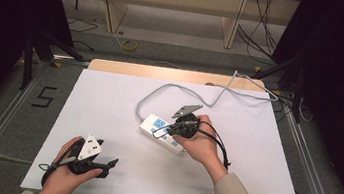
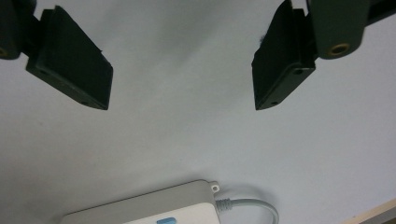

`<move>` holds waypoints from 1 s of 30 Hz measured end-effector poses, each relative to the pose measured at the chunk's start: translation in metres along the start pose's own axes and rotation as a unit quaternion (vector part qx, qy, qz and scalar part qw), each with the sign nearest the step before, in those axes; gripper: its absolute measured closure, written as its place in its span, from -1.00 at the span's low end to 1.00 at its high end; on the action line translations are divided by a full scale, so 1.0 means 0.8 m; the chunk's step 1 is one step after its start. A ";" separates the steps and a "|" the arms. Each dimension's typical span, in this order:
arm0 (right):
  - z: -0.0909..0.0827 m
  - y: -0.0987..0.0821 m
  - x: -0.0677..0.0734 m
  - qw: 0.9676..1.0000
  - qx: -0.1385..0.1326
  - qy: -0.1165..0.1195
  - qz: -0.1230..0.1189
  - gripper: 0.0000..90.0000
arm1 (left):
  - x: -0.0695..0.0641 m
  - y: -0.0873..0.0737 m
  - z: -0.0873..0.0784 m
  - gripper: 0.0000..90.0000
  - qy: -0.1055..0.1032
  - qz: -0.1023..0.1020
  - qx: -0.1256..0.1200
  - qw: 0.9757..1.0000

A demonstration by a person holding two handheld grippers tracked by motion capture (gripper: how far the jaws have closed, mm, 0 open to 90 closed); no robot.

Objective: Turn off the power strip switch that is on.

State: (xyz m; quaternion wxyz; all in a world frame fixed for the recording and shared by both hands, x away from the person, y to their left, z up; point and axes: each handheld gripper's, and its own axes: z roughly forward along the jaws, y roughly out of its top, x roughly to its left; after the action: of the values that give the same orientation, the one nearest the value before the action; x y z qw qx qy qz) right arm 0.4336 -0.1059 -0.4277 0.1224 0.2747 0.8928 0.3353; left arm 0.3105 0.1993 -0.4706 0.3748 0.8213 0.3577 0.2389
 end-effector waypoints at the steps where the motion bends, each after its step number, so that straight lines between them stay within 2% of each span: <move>1: -0.002 -0.003 -0.001 1.000 -0.002 -0.001 0.000 0.74 | 0.000 0.000 0.000 -0.55 0.000 0.000 0.000 1.000; 11: -0.022 -0.025 -0.003 1.000 -0.011 -0.009 0.008 0.62 | 0.000 0.000 0.000 -0.55 0.000 -0.001 0.000 1.000; 18: -0.038 -0.042 -0.003 0.999 -0.021 -0.023 0.014 0.49 | 0.000 0.000 0.000 -0.55 0.001 -0.002 0.001 1.000; 30: -0.067 -0.089 -0.006 0.997 -0.057 -0.037 0.043 0.37 | 0.000 0.000 0.001 -0.55 0.000 -0.002 0.003 1.000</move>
State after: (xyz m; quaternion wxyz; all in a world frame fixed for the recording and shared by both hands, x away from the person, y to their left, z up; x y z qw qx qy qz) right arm 0.3870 -0.1821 -0.4351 0.1559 0.3176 0.8545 0.3804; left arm 0.3110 0.1992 -0.4710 0.3726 0.8216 0.3604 0.2370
